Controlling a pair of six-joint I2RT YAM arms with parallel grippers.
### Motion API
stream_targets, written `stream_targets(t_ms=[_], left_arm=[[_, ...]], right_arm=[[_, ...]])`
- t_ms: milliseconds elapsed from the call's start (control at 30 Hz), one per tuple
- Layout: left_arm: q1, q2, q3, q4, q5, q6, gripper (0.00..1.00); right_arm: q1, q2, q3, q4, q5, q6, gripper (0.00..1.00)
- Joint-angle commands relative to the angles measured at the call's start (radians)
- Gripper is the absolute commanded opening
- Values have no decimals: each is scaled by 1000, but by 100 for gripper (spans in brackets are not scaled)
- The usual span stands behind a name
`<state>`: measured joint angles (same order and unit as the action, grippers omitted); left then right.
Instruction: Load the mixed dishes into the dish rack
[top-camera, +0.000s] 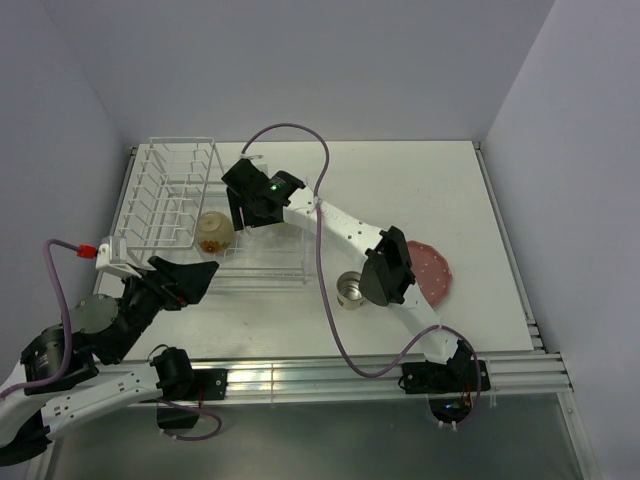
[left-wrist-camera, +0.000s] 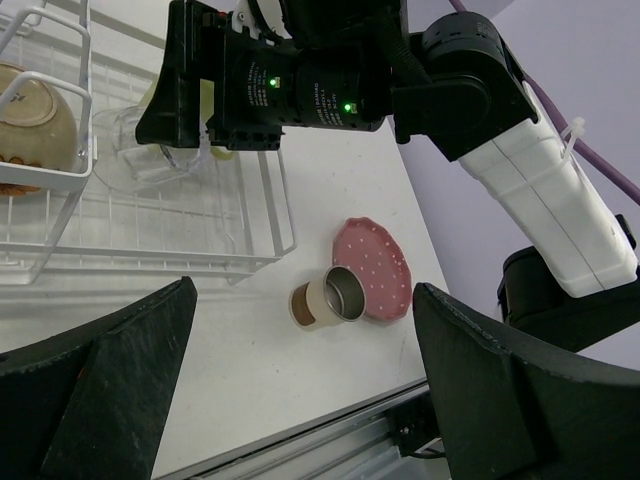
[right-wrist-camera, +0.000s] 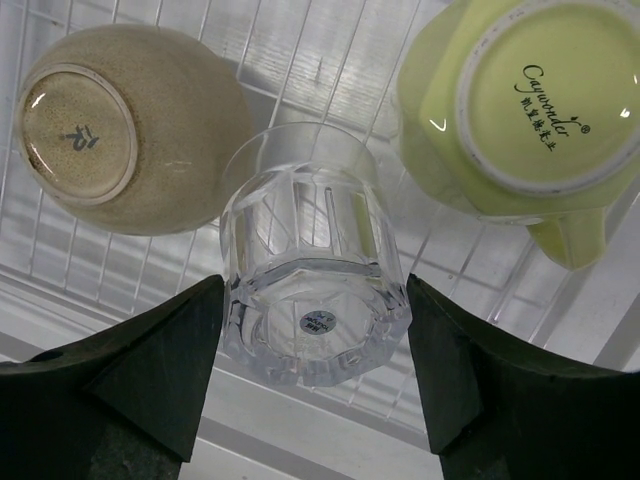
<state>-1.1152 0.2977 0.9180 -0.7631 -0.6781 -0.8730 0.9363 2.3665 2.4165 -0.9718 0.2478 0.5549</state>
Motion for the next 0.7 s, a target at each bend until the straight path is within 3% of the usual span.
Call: stream_targets(t_ms=[0,67,400,667], left_arm=[[2,15,-10,36,9,23,96],[2,17,-13,42,15,23,96],[2,26,-13,39,28,17,95],[2,139,-10,80,119,25,91]], right_arm=[[9,-3,44,28,44,-13,79],[9,-3,44,30,47,-18,85],[16,-29,32,50,65,-38,89],[24,-289,-176,85,185,-10,90]])
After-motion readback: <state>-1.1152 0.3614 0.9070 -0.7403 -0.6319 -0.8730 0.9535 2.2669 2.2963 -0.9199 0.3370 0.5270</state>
